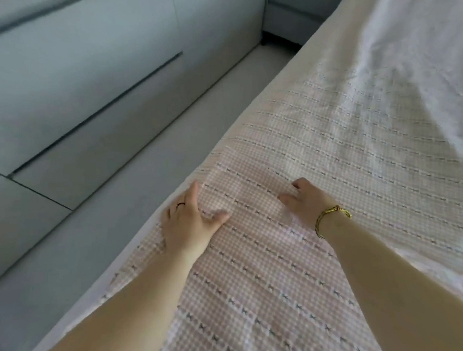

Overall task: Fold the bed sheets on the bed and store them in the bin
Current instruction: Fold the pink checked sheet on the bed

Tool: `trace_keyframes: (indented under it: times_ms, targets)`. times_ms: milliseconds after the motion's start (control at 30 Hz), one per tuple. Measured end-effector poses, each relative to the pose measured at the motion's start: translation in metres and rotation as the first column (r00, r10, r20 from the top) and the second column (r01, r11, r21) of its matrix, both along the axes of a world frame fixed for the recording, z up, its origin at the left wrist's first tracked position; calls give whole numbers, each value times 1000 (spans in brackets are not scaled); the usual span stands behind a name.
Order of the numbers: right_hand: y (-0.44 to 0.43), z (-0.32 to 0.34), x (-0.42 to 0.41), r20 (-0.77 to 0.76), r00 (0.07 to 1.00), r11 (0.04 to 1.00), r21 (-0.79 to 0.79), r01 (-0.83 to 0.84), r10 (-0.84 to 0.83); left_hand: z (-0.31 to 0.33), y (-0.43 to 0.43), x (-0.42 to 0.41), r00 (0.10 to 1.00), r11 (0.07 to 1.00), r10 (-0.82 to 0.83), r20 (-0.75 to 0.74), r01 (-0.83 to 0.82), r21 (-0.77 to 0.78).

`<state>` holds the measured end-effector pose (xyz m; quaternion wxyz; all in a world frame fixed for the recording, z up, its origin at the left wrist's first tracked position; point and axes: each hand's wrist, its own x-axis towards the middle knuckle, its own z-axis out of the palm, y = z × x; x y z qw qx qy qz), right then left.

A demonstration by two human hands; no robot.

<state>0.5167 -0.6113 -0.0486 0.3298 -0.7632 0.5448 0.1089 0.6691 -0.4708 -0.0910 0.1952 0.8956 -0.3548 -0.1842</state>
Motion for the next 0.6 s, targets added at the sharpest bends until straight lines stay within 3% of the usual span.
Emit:
trace_keyframes:
  times_ms: [67,133,233,367,467,600]
  targets:
    - [-3,-5,37,4,993,993,-10,-117,117,-1,1,9,989,978,90,-119,-111,-178]
    - [-1,-10,65,-62,976,976,-48,-212,209,0,3,15,971,950,120,-208,-173,-260]
    - [1,-12,77,-100,978,974,-116,-196,185,4,5,23,980,974,114,-161,-142,-178]
    - [-12,-11,90,92,983,977,-162,-140,157,2,8,45,973,964,167,-162,-195,-180]
    - [-12,-16,108,-9,972,953,-194,-233,236,-2,8,56,959,964,216,-185,-240,-116]
    - [1,-21,111,-138,953,919,-260,-296,268,-2,9,64,972,991,124,-199,-114,64]
